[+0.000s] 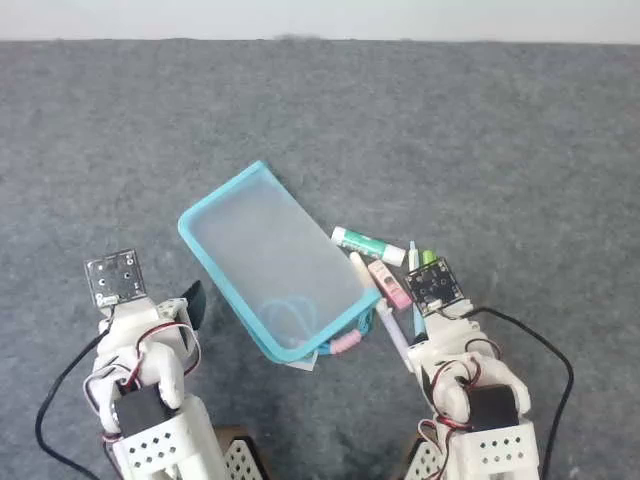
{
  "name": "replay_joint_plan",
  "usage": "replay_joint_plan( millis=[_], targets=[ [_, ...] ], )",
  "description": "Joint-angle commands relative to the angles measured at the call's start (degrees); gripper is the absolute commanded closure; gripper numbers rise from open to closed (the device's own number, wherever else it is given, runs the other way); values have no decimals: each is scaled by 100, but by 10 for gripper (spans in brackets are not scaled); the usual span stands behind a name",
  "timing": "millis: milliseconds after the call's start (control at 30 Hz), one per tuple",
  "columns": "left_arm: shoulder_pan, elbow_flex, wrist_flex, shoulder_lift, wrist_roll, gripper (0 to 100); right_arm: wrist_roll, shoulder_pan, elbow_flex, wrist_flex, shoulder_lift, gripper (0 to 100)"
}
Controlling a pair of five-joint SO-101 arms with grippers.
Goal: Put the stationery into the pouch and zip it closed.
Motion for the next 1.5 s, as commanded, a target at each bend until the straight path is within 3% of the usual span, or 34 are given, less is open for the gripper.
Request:
replay_joint_plan(
  millis=[0, 233, 1033, 1233, 1333, 1467],
  targets=[
    [0, -40, -167, -114, 35, 687, -79, -48, 105, 48, -119, 959],
    [870, -40, 299, -114, 35, 687, -44, -13, 105, 48, -119, 959],
    [914, -40, 369, -114, 35, 687, -35, -48, 97, 22, -127, 957],
    [914, -40, 369, -114, 35, 687, 167, 40, -132, -1455, -110, 957],
    [914, -40, 369, -114, 35, 687, 598, 189, -457, -1235, -66, 961],
    [914, -40, 360, -114, 35, 687, 624, 338, -905, -954, -48, 961]
  ],
)
